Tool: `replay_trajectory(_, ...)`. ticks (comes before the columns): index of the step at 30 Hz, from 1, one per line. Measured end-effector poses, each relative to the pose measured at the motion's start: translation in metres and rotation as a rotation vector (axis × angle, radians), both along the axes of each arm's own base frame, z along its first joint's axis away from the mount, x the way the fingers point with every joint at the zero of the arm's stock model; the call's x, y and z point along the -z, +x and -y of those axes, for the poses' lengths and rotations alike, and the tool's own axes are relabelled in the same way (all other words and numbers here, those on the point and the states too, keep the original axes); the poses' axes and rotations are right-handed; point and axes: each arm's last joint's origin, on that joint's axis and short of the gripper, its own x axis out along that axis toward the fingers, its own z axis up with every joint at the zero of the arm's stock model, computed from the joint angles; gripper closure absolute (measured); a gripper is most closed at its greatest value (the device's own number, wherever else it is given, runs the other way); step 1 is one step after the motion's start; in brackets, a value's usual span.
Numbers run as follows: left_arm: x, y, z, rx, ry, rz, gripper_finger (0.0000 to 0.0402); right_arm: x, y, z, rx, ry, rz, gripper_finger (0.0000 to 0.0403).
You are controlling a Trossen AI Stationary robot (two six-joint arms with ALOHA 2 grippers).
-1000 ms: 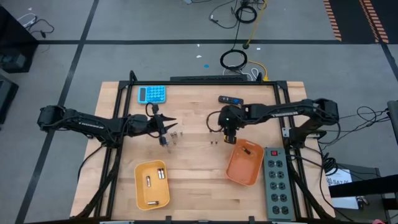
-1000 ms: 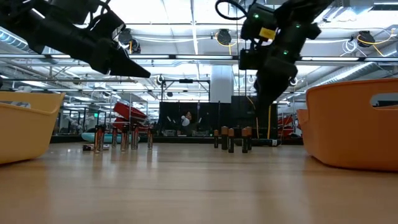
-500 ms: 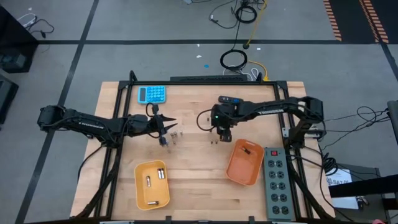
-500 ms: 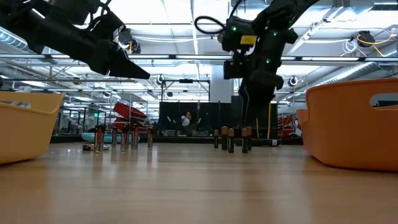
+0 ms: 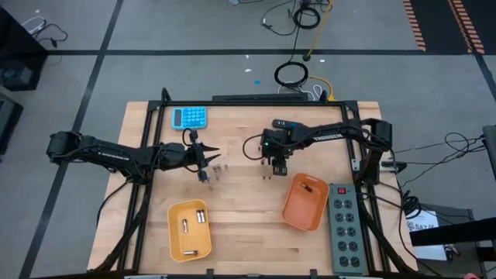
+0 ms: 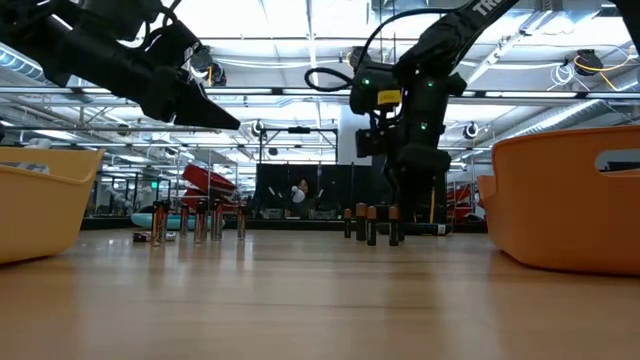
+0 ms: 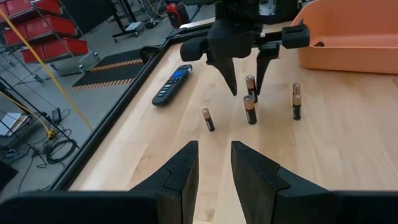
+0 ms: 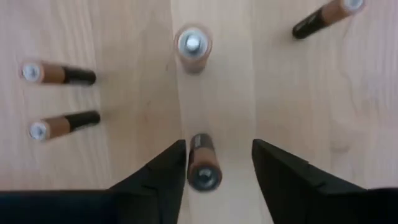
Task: Sort batteries
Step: Put the brown battery into the orange bin
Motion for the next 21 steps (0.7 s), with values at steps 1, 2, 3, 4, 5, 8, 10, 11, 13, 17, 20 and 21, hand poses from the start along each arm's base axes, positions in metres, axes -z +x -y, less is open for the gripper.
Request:
replay_trajectory(1, 0.0000, 0.0000, 0.0000, 0.000, 0.000, 0.000, 0.0297, -0.0001, 0.0000, 0.0007, 0.002, -0.001, 0.002, 0.0245)
replay_trajectory(2, 0.0000, 0.0000, 0.0000, 0.000, 0.000, 0.000, 0.0297, -0.0001, -0.0002, 0.0017, 0.005, -0.001, 0.002, 0.0255)
replay_trajectory(3, 0.0000, 0.0000, 0.0000, 0.000, 0.000, 0.000, 0.0297, -0.0001, -0.0001, 0.0022, 0.007, -0.001, 0.004, 0.0264)
replay_trajectory(4, 0.0000, 0.0000, 0.0000, 0.000, 0.000, 0.000, 0.0297, -0.0002, 0.0002, 0.0023, 0.006, -0.002, 0.008, 0.0274)
replay_trajectory(5, 0.0000, 0.0000, 0.0000, 0.000, 0.000, 0.000, 0.0297, -0.0002, 0.0001, 0.0026, 0.004, -0.003, 0.008, 0.0284)
replay_trajectory(8, 0.0000, 0.0000, 0.0000, 0.000, 0.001, 0.000, 0.0297, -0.0002, 0.0001, 0.0027, 0.001, -0.004, 0.007, 0.0317)
replay_trajectory(10, 0.0000, 0.0000, 0.0000, 0.000, 0.001, 0.000, 0.0297, -0.0002, 0.0000, 0.0028, 0.001, -0.004, 0.007, 0.0342)
replay_trajectory(11, 0.0000, 0.0000, 0.0000, 0.000, 0.001, 0.000, 0.0297, -0.0002, 0.0001, 0.0028, 0.001, -0.005, 0.007, 0.0355)
replay_trajectory(13, -0.0001, 0.0000, 0.0000, 0.000, 0.001, 0.001, 0.0297, -0.0005, 0.0000, 0.0029, 0.002, -0.007, 0.007, 0.0370)
replay_trajectory(17, -0.0001, 0.0000, 0.0000, 0.000, 0.001, 0.001, 0.0297, -0.0005, 0.0000, 0.0028, 0.002, -0.009, 0.007, 0.0370)
replay_trajectory(20, -0.0002, 0.0001, 0.0000, 0.000, 0.001, 0.002, 0.0297, -0.0026, -0.0017, 0.0038, 0.002, -0.063, -0.018, 0.0370)
replay_trajectory(21, -0.0002, 0.0001, 0.0000, 0.000, 0.001, 0.002, 0.0297, -0.0045, -0.0026, 0.0045, 0.004, -0.099, -0.045, 0.0370)
